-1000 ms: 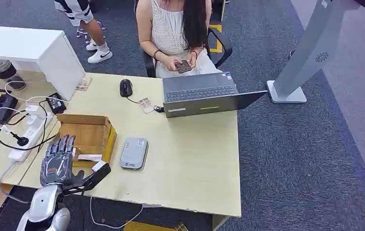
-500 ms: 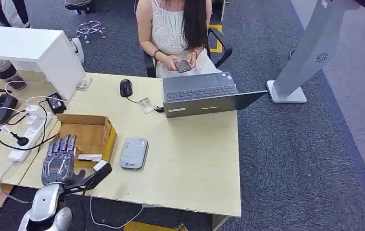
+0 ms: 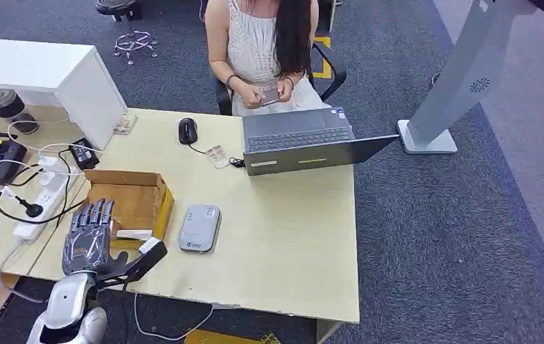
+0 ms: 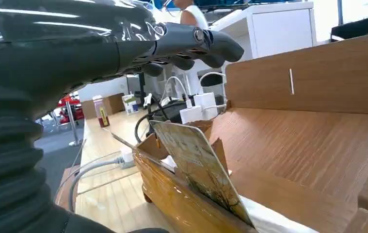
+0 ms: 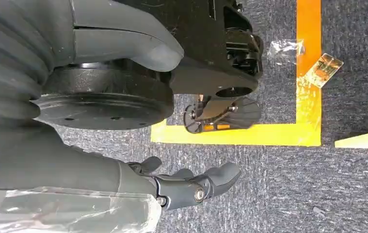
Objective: Pass the card to the sensor for recognition and then transmit it.
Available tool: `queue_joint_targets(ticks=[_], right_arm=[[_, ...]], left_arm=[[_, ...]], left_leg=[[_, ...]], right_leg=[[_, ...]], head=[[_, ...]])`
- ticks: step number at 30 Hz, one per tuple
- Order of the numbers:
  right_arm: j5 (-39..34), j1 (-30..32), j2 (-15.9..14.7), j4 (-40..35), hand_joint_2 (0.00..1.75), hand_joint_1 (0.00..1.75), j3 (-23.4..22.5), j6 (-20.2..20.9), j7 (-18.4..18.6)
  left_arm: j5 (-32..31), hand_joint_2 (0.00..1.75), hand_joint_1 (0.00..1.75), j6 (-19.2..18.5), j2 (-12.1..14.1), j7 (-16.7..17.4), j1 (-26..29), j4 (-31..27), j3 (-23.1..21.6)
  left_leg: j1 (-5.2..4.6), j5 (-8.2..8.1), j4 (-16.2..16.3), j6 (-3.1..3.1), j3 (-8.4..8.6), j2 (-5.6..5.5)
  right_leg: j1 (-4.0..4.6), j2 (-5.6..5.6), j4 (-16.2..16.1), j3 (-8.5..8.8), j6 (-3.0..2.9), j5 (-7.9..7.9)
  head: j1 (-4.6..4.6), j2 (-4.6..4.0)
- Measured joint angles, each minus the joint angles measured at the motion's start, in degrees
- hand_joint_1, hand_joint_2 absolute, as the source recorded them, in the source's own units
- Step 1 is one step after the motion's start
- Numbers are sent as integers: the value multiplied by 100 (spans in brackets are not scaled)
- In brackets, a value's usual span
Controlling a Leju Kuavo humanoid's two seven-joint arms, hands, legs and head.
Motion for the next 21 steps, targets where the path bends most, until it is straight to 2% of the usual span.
queue_joint_targets(ticks=[3, 4, 21], right_arm=[[0, 0, 0, 0, 175, 0, 0, -4, -13], [0, 0, 0, 0, 175, 0, 0, -4, -15], [22, 0, 0, 0, 175, 0, 0, 42, -50]], left_arm=[[2, 175, 0, 13, 0, -6, 0, 0, -2], [2, 175, 175, 13, 0, -13, 1, 0, -2], [225, 175, 175, 2, 11, -258, 3, -2, -33]], left_leg=[[0, 0, 0, 0, 0, 0], [0, 0, 0, 0, 0, 0], [0, 0, 0, 0, 0, 0]], right_leg=[[0, 0, 0, 0, 0, 0], [0, 0, 0, 0, 0, 0], [0, 1, 1, 1, -1, 1]], head=[[0, 0], [0, 0], [0, 0]])
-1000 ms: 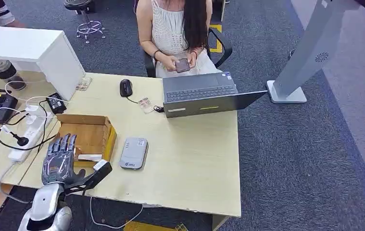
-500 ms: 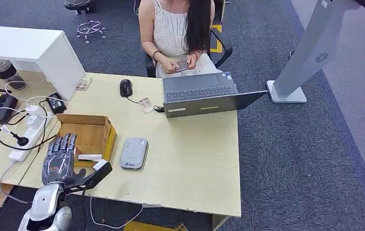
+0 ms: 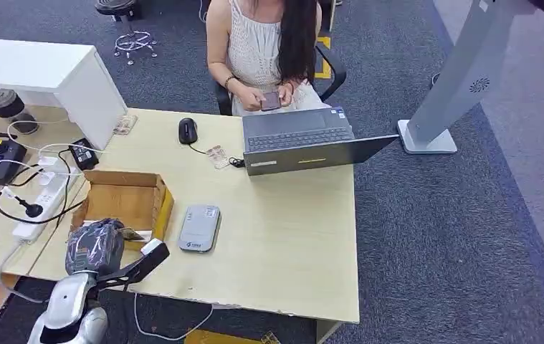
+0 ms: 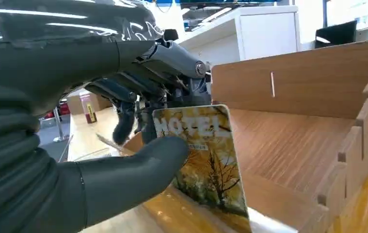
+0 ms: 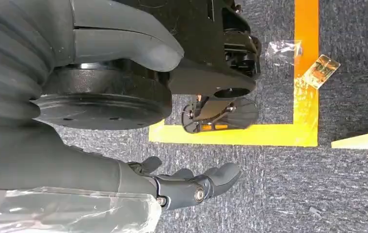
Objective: Pass the card to the sensor for recognition and then transmit it.
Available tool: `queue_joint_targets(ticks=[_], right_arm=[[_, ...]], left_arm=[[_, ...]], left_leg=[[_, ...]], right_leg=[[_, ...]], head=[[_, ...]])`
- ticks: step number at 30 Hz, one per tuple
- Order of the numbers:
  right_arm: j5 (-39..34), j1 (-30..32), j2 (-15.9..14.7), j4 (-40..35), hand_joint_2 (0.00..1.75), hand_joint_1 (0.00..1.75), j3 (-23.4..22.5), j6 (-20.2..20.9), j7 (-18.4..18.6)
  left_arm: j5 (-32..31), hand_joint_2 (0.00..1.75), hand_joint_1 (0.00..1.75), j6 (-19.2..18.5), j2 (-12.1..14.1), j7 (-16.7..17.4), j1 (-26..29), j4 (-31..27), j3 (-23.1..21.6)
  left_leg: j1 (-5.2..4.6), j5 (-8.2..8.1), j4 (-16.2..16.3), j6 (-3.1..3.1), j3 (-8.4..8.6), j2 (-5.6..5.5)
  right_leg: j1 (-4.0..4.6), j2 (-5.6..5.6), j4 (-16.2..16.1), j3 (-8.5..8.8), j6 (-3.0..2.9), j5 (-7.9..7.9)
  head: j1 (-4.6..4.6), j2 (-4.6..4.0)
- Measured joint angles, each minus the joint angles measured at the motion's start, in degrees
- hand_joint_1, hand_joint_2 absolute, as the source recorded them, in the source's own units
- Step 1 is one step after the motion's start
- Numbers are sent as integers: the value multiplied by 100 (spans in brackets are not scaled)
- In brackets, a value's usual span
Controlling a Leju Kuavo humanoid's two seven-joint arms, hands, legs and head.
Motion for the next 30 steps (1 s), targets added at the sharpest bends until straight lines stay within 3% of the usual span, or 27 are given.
queue_joint_targets(ticks=[23, 30], right_arm=[[20, 0, 0, 0, 175, 0, 0, -2, -15], [114, -28, 0, 0, 175, 0, 0, 24, 2]], left_arm=[[39, 175, 175, 9, 37, -31, -10, 0, -2], [2, 175, 175, 2, 79, 44, -378, 2, -2]], left_leg=[[0, 0, 0, 0, 0, 0], [2, 5, 0, -1, 0, 0]], right_leg=[[0, 0, 0, -1, 0, 0], [1, -2, 0, -1, 1, 5]], head=[[0, 0], [0, 0]])
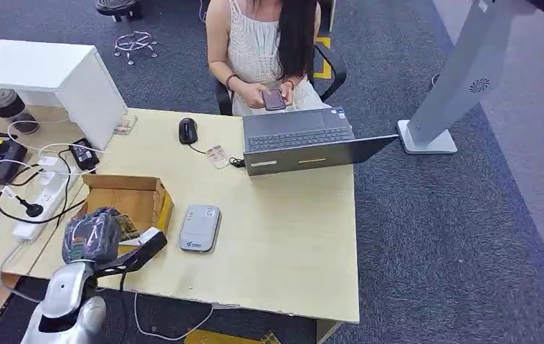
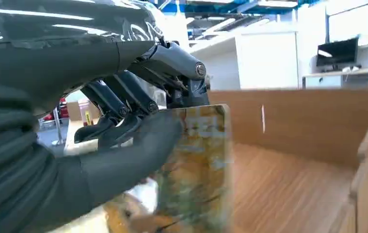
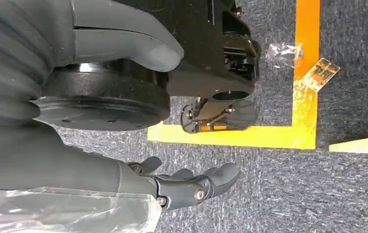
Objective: Pass the card to the sensor for recognition and then transmit it.
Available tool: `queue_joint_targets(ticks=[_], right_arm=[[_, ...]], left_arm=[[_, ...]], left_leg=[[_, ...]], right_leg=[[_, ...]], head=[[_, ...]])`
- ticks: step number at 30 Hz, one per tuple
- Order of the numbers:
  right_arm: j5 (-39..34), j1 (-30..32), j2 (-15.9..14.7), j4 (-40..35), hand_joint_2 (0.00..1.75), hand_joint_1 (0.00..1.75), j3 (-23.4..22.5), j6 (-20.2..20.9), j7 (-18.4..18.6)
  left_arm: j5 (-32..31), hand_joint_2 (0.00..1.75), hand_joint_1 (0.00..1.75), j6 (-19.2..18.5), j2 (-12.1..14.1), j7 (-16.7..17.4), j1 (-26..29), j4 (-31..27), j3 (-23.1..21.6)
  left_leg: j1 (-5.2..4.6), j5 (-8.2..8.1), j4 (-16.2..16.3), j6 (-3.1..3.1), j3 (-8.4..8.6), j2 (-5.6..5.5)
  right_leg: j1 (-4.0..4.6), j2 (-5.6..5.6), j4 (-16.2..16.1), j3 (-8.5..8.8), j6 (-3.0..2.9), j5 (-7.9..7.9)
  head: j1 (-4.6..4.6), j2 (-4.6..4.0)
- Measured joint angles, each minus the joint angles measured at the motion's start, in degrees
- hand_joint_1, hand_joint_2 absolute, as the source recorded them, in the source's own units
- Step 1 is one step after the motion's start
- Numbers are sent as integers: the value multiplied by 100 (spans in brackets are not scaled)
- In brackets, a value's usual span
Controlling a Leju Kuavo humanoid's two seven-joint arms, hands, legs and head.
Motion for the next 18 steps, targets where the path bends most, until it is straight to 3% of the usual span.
queue_joint_targets(ticks=[7, 18], right_arm=[[33, -6, 0, 2, 175, 0, 0, -2, 9], [74, -8, 0, 2, 175, 0, 0, -2, 26]], left_arm=[[-18, 175, 175, -193, 48, 64, -472, 0, -6], [6, 175, 175, -267, 79, 64, -751, 0, -13]], left_leg=[[0, 4, 0, -1, 0, 0], [0, 6, 0, -2, 0, 1]], right_leg=[[0, 2, 1, 0, -2, 5], [0, 2, 0, -2, -3, 5]], head=[[2, 0], [0, 0]])
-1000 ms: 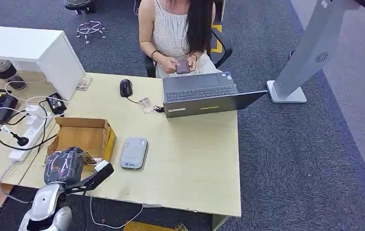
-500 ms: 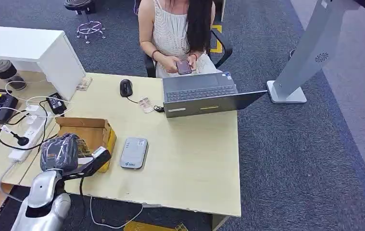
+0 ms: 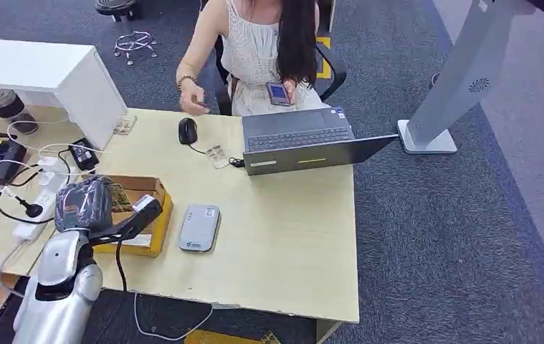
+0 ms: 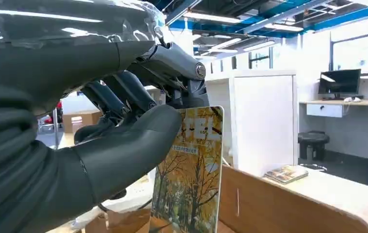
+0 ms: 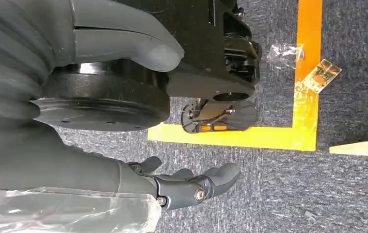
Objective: Pass the card to the sensor for recognition and then transmit it.
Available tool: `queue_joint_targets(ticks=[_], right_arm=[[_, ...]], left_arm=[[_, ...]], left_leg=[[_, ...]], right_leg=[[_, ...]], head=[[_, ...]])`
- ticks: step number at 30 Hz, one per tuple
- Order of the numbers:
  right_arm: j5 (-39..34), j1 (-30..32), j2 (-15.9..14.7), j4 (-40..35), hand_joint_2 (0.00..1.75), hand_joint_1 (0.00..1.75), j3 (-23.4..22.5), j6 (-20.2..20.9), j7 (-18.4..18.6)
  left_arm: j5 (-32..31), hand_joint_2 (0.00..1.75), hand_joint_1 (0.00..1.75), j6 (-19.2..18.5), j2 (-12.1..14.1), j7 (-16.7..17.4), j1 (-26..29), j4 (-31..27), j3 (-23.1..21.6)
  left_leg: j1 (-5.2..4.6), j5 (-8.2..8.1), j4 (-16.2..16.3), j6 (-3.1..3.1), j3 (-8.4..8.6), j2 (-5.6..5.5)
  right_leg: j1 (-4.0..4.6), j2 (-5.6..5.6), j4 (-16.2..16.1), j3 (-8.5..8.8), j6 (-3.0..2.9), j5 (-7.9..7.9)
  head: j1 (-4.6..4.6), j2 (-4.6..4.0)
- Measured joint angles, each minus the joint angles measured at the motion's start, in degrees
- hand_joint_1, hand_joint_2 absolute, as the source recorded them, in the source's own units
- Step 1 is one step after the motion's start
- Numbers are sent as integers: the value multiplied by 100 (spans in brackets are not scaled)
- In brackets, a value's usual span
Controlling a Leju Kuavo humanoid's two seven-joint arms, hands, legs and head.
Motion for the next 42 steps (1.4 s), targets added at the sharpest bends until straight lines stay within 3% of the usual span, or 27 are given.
queue_joint_targets(ticks=[19, 21, 24, 25, 31, 42], right_arm=[[2, -1, 0, 0, 175, 0, 0, 2, 0], [26, -15, 0, 0, 175, 0, 2, 20, 28], [129, -97, 11, 0, 175, 0, 31, 118, 105], [129, -102, 11, 0, 175, 0, 35, 120, 116], [129, -110, 11, 0, 175, 0, 37, 164, 129], [131, -115, 11, 2, 175, 0, 39, 173, 140]], left_arm=[[2, 175, 175, -44, 2, 0, -76, 0, -22], [7, 175, 175, -206, 37, 51, -336, 2, -123], [-94, 175, 175, -877, 190, 577, -2089, 704, -606], [-96, 175, 175, -894, 197, 596, -2222, 812, -649], [-94, 175, 175, -946, 225, 636, -2558, 1124, -774], [-90, 175, 175, -946, 225, 651, -2661, 1327, -850]], left_leg=[[0, 1, 0, 1, 0, -1], [0, 7, 1, 3, -2, -2], [4, 28, 0, -3, -9, -3], [4, 28, 0, -3, -9, -3], [4, 28, 0, -3, -9, -1], [4, 28, 0, -4, -12, -1]], right_leg=[[0, -1, 0, -2, 0, 0], [0, -2, 0, -3, 4, 4], [3, -1, 1, -9, -5, 29], [3, 0, 1, -9, -5, 29], [3, 2, 2, -12, -6, 29], [3, 2, 2, -13, -5, 29]], head=[[0, 0], [0, 0], [-2, 0], [2, 0], [0, 0], [0, 0]])
